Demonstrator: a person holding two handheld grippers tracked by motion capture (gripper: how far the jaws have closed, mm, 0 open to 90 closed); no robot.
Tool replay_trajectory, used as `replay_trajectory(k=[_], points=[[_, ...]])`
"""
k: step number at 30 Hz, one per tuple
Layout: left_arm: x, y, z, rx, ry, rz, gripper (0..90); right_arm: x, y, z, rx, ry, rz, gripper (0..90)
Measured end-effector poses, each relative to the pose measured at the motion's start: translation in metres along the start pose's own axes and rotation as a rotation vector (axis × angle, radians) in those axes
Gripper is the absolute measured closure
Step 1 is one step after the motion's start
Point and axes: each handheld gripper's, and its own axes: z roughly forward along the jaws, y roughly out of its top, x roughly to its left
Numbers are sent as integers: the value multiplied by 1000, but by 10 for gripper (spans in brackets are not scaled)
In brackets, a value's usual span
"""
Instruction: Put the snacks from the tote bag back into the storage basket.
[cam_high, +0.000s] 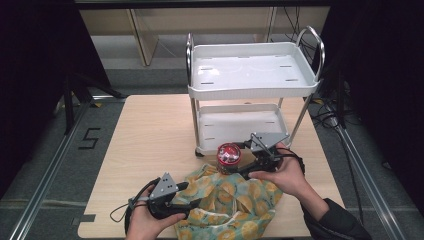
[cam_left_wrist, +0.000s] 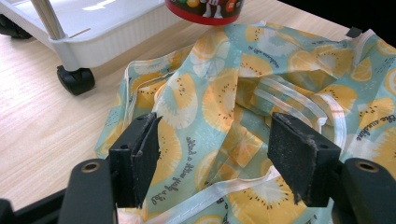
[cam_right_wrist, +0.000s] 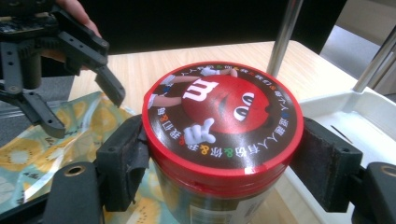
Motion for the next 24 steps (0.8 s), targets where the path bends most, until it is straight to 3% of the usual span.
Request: replay_trajectory(k=[10, 11, 13, 16, 24], points=[[1, 0, -1, -8, 8, 2, 334, -8, 0, 3, 10, -6, -1, 261], [-1, 0, -1, -7, 9, -23, 334, -9, 0, 4, 11, -8, -4, 261], [0, 0, -1, -4, 10, -27, 334, -10, 0, 4, 16, -9, -3, 261], [1, 1, -2, -4, 14, 0, 334, -11, 1, 6, 12, -14, 3, 261], [2, 1, -3, -2, 12, -3, 334, -14, 1, 8, 15, -27, -11, 261]])
